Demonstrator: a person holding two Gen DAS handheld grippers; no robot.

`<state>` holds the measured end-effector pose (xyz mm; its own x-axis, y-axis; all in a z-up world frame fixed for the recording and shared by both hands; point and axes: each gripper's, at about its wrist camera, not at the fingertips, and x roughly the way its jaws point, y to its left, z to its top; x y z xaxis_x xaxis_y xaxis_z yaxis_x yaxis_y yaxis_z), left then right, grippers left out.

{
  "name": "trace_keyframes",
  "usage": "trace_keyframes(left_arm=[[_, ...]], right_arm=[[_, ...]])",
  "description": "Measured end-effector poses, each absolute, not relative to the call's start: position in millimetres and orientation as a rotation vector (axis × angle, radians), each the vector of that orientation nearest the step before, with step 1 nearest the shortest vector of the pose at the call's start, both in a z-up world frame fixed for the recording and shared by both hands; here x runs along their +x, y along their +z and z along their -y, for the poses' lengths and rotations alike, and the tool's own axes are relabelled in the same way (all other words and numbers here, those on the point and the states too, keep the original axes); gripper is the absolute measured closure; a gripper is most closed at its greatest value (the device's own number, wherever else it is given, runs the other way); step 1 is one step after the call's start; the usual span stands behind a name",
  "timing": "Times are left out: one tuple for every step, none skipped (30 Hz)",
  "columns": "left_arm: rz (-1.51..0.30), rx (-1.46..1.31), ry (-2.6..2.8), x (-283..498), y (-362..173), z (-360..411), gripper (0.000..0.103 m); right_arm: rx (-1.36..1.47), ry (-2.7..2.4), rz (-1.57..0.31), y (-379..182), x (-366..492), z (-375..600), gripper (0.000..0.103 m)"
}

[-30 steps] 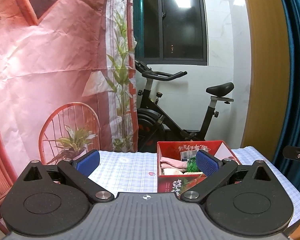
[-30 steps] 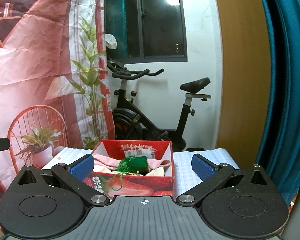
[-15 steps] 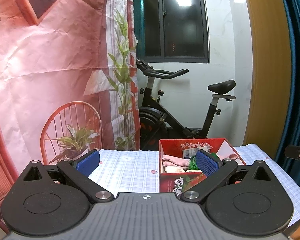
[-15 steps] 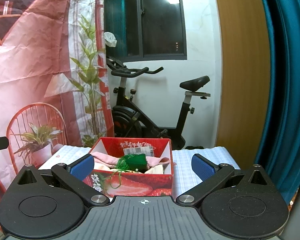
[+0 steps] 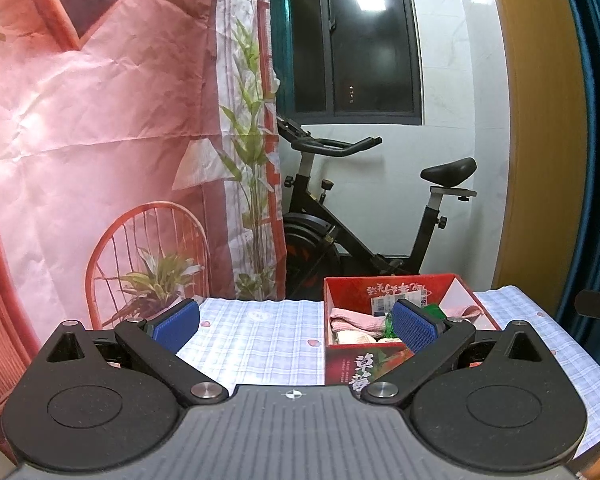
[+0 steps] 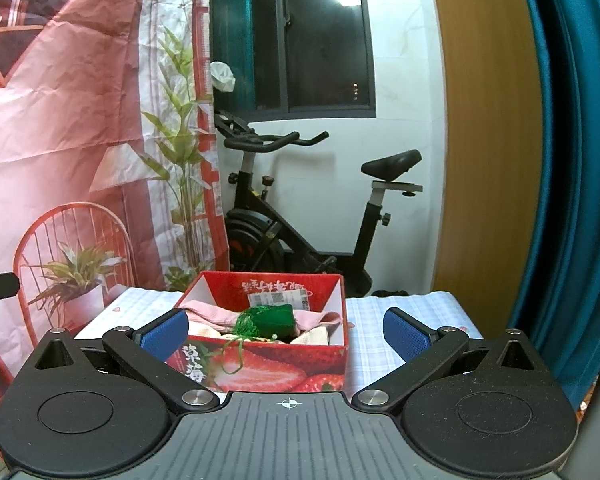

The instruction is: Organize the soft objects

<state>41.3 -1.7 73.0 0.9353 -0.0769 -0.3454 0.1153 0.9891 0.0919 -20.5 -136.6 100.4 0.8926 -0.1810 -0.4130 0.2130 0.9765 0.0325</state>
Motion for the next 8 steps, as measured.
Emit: trace_keyframes(left_arm=[[-0.348, 0.110, -0.101, 41.0, 72.6, 1.7, 0.000], [-0.347, 0.107, -0.104, 40.7, 72.4, 1.4, 0.000], [-0.346, 0.102, -0.107, 40.7, 72.5, 0.8, 0.000], [-0.346, 0.097, -0.109, 40.5, 72.3, 0.5, 0.000], [-0.345, 0.095, -0.111, 40.7, 72.3, -0.2, 0.000], [-0.346, 0.094, -0.110, 40.6, 72.1, -0.2, 0.000], [-0.345, 0.095, -0.108, 40.2, 71.9, -0.4, 0.000], [-0.345, 0.096, -0.106, 40.9, 71.6, -0.6, 0.000]], right_arm=[[0.078, -0.205, -0.421, 99.7, -20.9, 136.3, 0.000], [0.077, -0.204, -0.421, 100.0, -20.8, 136.5, 0.000], [0.078, -0.203, -0.421, 99.9, -20.8, 136.6, 0.000], [0.077, -0.203, -0.421, 100.0, -20.7, 136.5, 0.000], [0.077, -0.203, -0.422, 99.4, -20.8, 136.4, 0.000], [0.077, -0.203, -0.422, 99.2, -20.9, 136.5, 0.000], [0.077, -0.203, -0.422, 100.1, -20.7, 136.4, 0.000], [0.077, -0.204, -0.421, 100.2, -20.7, 136.3, 0.000]])
